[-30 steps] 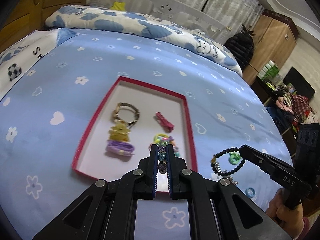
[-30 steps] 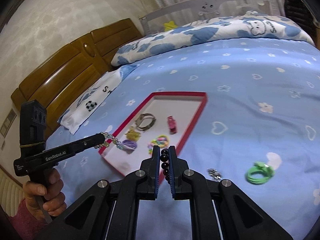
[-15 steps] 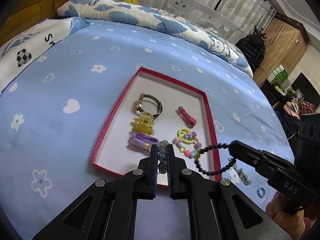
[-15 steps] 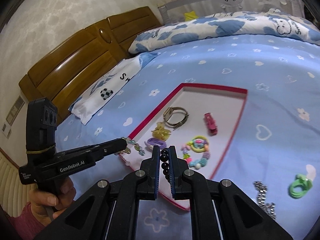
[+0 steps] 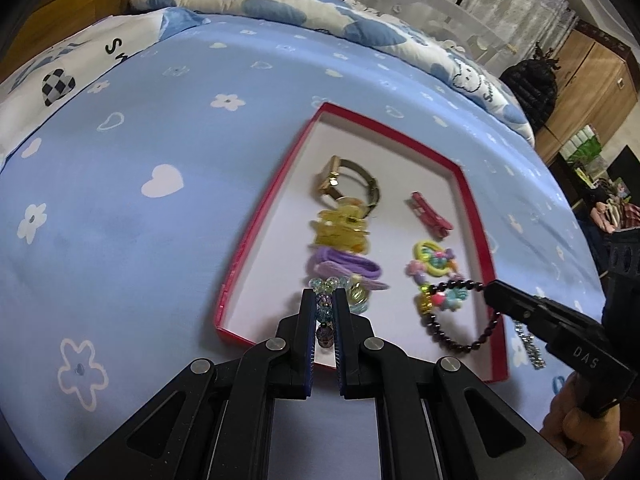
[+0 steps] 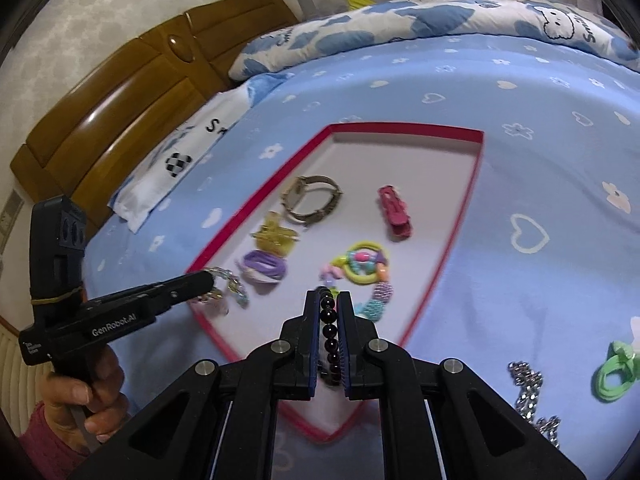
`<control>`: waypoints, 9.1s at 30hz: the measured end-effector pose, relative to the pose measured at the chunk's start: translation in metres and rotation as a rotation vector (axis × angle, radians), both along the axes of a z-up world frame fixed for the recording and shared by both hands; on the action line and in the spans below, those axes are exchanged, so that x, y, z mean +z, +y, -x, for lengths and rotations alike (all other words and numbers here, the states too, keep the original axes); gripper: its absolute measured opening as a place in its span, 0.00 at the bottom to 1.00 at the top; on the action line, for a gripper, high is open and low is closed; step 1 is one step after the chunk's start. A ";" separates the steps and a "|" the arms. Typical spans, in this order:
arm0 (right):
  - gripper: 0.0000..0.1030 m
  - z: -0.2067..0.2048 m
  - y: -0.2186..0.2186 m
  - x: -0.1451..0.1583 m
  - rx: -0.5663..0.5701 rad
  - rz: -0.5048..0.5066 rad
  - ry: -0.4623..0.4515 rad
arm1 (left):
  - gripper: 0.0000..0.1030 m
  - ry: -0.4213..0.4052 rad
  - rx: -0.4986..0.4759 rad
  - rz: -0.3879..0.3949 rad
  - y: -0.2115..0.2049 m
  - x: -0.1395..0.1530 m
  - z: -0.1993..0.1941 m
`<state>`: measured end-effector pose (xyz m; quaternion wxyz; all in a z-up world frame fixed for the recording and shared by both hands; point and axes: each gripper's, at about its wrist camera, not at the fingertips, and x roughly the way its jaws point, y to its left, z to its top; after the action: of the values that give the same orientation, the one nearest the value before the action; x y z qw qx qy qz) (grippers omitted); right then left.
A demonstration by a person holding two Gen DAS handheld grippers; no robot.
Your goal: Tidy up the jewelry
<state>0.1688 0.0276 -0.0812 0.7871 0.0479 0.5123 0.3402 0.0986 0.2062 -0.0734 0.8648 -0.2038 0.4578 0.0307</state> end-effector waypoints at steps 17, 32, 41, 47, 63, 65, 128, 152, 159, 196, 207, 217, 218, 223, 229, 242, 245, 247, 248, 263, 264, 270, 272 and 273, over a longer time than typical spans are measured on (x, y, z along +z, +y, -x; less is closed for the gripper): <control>0.12 -0.006 0.008 -0.015 0.030 0.095 -0.014 | 0.09 0.030 0.006 -0.031 -0.001 -0.010 -0.006; 0.36 0.004 -0.018 0.014 -0.023 -0.007 -0.045 | 0.41 -0.023 0.008 -0.045 -0.010 0.016 0.014; 0.47 0.018 -0.074 0.037 -0.144 -0.054 -0.073 | 0.52 -0.075 -0.033 -0.023 -0.031 0.036 0.034; 0.54 0.028 -0.118 0.046 -0.242 -0.061 -0.091 | 0.60 -0.102 -0.067 -0.009 -0.048 0.048 0.043; 0.58 0.047 -0.202 0.043 -0.419 -0.046 -0.101 | 0.64 -0.112 -0.215 -0.003 -0.104 0.055 0.042; 0.58 0.049 -0.208 0.042 -0.428 -0.046 -0.099 | 0.65 -0.110 -0.235 -0.010 -0.113 0.055 0.040; 0.06 -0.004 -0.188 -0.019 -0.292 0.138 -0.016 | 0.11 -0.065 -0.442 -0.003 -0.212 0.007 -0.038; 0.06 0.022 -0.131 0.040 -0.196 -0.029 -0.064 | 0.11 -0.199 -0.312 0.008 -0.125 0.069 0.022; 0.06 0.024 -0.103 0.042 -0.142 -0.038 -0.059 | 0.11 -0.198 -0.249 0.008 -0.096 0.072 0.033; 0.07 0.014 0.013 -0.014 0.066 0.117 0.020 | 0.11 -0.070 -0.032 0.047 0.001 0.011 0.011; 0.11 0.010 0.017 -0.016 0.082 0.151 0.010 | 0.11 -0.011 0.006 0.009 0.001 -0.005 0.002; 0.17 0.011 0.020 -0.016 0.090 0.146 0.010 | 0.11 -0.001 0.004 -0.003 0.002 -0.007 0.001; 0.19 0.012 0.019 -0.015 0.091 0.140 0.010 | 0.12 -0.001 0.004 0.000 0.003 -0.007 0.000; 0.20 0.015 0.018 -0.012 0.085 0.134 0.000 | 0.13 -0.003 0.001 -0.002 0.003 -0.007 0.002; 0.22 0.016 0.013 -0.006 0.068 0.117 -0.013 | 0.17 -0.011 0.005 -0.007 0.003 -0.003 0.005; 0.47 0.022 -0.015 0.019 -0.025 0.002 -0.080 | 0.49 -0.077 0.004 -0.047 -0.009 0.026 0.029; 0.59 0.028 -0.023 0.026 -0.047 -0.039 -0.104 | 0.63 -0.094 0.012 -0.058 -0.013 0.033 0.041; 0.70 0.032 -0.028 0.031 -0.060 -0.059 -0.118 | 0.76 -0.104 0.021 -0.059 -0.016 0.036 0.051; 0.72 0.035 -0.031 0.033 -0.066 -0.075 -0.126 | 0.80 -0.105 0.028 -0.063 -0.018 0.037 0.055; 0.81 0.074 -0.057 0.061 -0.096 -0.114 -0.235 | 0.84 -0.141 0.072 -0.096 -0.025 0.065 0.115; 0.81 0.077 -0.058 0.064 -0.094 -0.108 -0.239 | 0.85 -0.152 0.068 -0.107 -0.028 0.071 0.120; 0.89 0.088 -0.062 0.110 -0.078 -0.067 -0.330 | 0.99 -0.209 0.045 -0.195 -0.044 0.106 0.138; 0.98 0.091 -0.065 0.127 -0.086 -0.059 -0.369 | 0.99 -0.227 0.054 -0.232 -0.050 0.117 0.144; 1.00 0.093 -0.066 0.135 -0.097 -0.054 -0.391 | 0.99 -0.237 0.059 -0.248 -0.053 0.121 0.147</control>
<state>0.0761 -0.0387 0.0535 0.8853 0.0267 0.3376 0.3185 -0.0483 0.1531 0.0473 0.9299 -0.1111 0.3394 0.0879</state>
